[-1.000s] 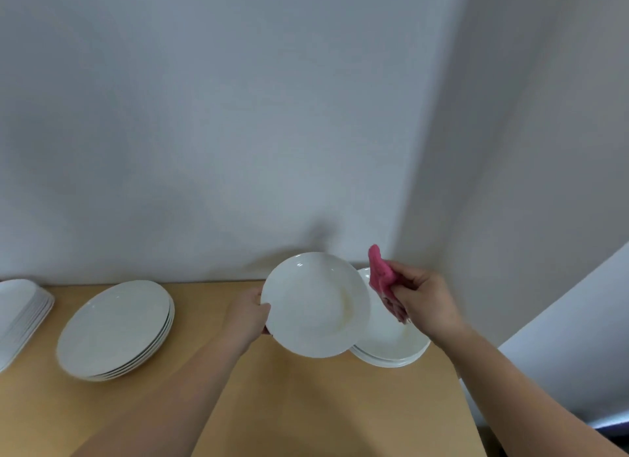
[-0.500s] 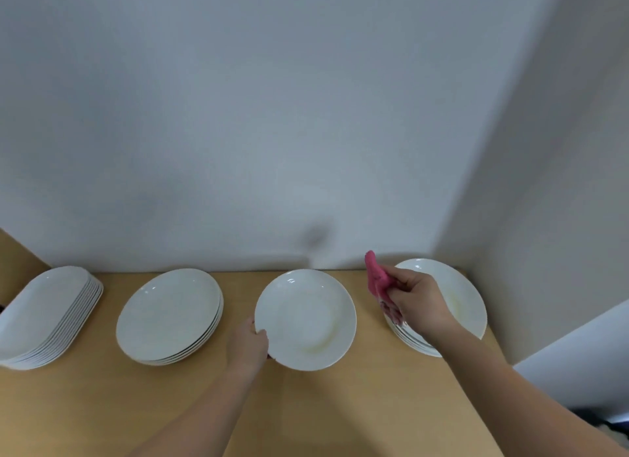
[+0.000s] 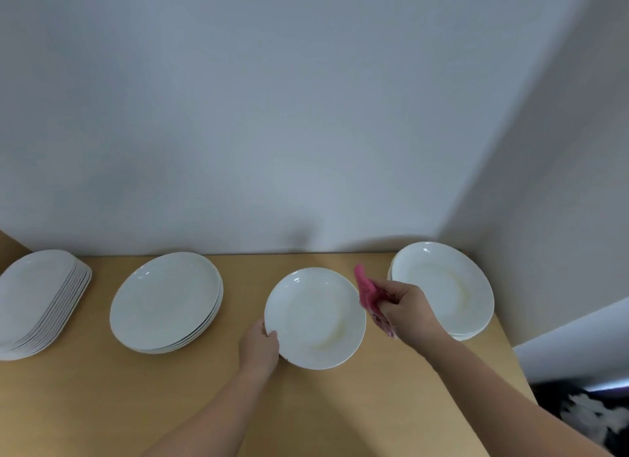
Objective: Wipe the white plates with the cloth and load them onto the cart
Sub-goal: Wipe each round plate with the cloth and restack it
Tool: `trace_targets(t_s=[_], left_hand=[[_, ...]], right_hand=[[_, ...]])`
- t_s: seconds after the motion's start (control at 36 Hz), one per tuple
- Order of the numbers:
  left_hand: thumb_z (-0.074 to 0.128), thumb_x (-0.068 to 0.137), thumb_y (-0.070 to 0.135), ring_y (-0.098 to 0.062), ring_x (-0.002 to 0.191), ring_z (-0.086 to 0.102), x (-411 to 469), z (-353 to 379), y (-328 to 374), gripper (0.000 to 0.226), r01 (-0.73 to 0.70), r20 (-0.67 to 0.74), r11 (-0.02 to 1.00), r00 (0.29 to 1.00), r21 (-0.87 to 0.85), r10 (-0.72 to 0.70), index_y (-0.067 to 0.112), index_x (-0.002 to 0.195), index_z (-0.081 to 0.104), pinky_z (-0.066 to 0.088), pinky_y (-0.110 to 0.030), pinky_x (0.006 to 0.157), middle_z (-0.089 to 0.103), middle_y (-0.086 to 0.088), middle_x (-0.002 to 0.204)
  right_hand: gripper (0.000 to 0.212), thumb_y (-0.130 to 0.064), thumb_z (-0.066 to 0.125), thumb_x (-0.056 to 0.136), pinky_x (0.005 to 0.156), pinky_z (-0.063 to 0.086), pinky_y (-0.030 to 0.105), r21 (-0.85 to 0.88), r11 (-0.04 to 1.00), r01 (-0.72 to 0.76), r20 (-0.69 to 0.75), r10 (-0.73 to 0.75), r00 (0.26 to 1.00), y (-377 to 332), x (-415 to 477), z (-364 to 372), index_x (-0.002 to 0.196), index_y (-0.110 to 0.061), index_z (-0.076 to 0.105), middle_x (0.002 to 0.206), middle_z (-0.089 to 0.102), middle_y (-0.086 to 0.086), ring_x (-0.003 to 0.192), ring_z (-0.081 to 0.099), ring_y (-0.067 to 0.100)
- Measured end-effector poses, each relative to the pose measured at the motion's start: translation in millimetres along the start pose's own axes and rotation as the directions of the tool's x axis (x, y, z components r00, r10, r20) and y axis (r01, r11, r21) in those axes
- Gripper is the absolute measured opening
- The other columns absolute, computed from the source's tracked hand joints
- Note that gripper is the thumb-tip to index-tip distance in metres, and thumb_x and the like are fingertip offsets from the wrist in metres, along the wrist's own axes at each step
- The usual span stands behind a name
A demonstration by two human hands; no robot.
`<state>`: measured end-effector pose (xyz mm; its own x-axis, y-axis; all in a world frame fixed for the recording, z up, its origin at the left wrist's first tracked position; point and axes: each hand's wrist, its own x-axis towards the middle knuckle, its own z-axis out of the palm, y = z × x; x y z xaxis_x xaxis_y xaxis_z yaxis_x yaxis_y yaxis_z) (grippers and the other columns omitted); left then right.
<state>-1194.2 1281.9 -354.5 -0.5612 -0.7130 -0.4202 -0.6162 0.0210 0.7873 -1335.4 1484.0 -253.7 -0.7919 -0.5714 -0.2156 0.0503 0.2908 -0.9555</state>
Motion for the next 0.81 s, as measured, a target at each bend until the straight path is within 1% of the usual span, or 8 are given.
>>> trace_targets(t_s=[0.11,0.22,0.31,0.42,0.56,0.61,0.67,0.81], left_hand=[[0.053,0.090,0.008,-0.009,0.082,0.055,-3.4,4.0,1.1,0.024,0.027,0.016,0.999,0.999,0.029,-0.028,0.023,0.109,0.055,0.041,-0.023,0.060,0.056,0.012,0.091],[0.048,0.094,0.020,-0.011,0.083,0.058,-0.5,-4.7,6.7,0.017,-0.018,0.076,0.970,0.997,0.243,0.000,0.019,0.107,0.058,0.049,-0.029,0.067,0.061,0.008,0.092],[0.046,0.092,0.016,-0.010,0.086,0.059,2.4,-14.9,13.0,0.026,-0.002,0.165,0.965,0.985,0.263,-0.043,0.020,0.115,0.057,0.050,-0.027,0.070,0.061,0.008,0.096],[0.046,0.084,0.009,-0.025,0.094,0.068,3.1,-23.6,18.8,0.038,0.049,0.296,0.982,0.950,0.183,-0.102,0.016,0.118,0.062,0.057,-0.044,0.086,0.069,-0.006,0.106],[0.041,0.082,-0.002,-0.039,0.089,0.069,-4.0,-23.8,24.4,0.042,0.088,0.317,0.995,0.946,-0.055,-0.067,0.019,0.107,0.067,0.060,-0.047,0.076,0.073,-0.015,0.098],[0.039,0.083,-0.006,-0.039,0.089,0.069,-5.4,-23.0,25.1,0.047,0.109,0.316,0.989,0.946,-0.099,-0.072,0.018,0.110,0.067,0.061,-0.041,0.071,0.072,-0.017,0.100],[0.040,0.084,-0.007,-0.035,0.087,0.071,-6.1,-22.4,24.4,0.048,0.115,0.319,0.985,0.945,-0.125,-0.070,0.019,0.113,0.068,0.060,-0.036,0.068,0.073,-0.014,0.098],[0.043,0.084,-0.004,-0.032,0.088,0.072,-1.8,-21.2,21.9,0.046,0.140,0.326,0.982,0.941,-0.123,-0.093,0.023,0.110,0.070,0.060,-0.034,0.067,0.075,-0.009,0.094]], right_hand=[[0.055,0.008,0.038,0.083,0.044,0.032,0.021,-0.057,0.998,-0.011,0.019,0.012,1.000,6.3,4.8,5.5,0.096,-0.030,0.075,0.052,0.043,0.004,0.044,0.035,0.015],[0.032,-0.039,0.046,0.078,0.057,0.033,0.024,-0.165,0.986,0.011,0.081,0.003,0.997,10.0,13.9,16.6,0.080,-0.018,0.070,0.056,0.041,-0.003,0.051,0.034,0.011],[0.036,-0.023,0.049,0.097,0.061,0.033,0.010,-0.267,0.964,0.023,0.112,0.008,0.994,19.0,31.0,29.8,0.077,-0.045,0.070,0.057,0.048,-0.020,0.057,0.043,-0.001],[0.042,-0.004,0.043,0.094,0.071,0.043,0.017,-0.614,0.774,0.151,0.152,-0.072,0.986,28.2,60.0,57.6,0.112,-0.033,0.067,0.094,0.062,-0.018,0.087,0.056,0.010],[0.060,0.008,0.044,0.083,0.093,0.047,0.031,-0.766,0.626,0.148,0.180,-0.012,0.984,48.6,83.3,98.2,0.136,-0.020,0.048,0.137,0.046,0.000,0.117,0.048,0.021],[0.071,0.002,0.044,0.087,0.116,0.024,0.038,-0.804,0.582,0.119,0.197,0.071,0.978,58.9,85.4,114.9,0.151,-0.018,0.024,0.157,0.021,0.007,0.144,0.018,0.030],[0.081,-0.005,0.044,0.087,0.118,-0.004,0.043,-0.844,0.527,0.095,0.202,0.149,0.968,65.9,84.7,128.3,0.155,-0.019,0.002,0.162,-0.005,0.010,0.148,-0.010,0.032],[0.084,-0.014,0.044,0.084,0.110,-0.022,0.036,-0.854,0.503,0.137,0.233,0.133,0.963,74.6,84.3,134.8,0.154,-0.017,-0.003,0.161,-0.013,0.010,0.146,-0.018,0.029]])
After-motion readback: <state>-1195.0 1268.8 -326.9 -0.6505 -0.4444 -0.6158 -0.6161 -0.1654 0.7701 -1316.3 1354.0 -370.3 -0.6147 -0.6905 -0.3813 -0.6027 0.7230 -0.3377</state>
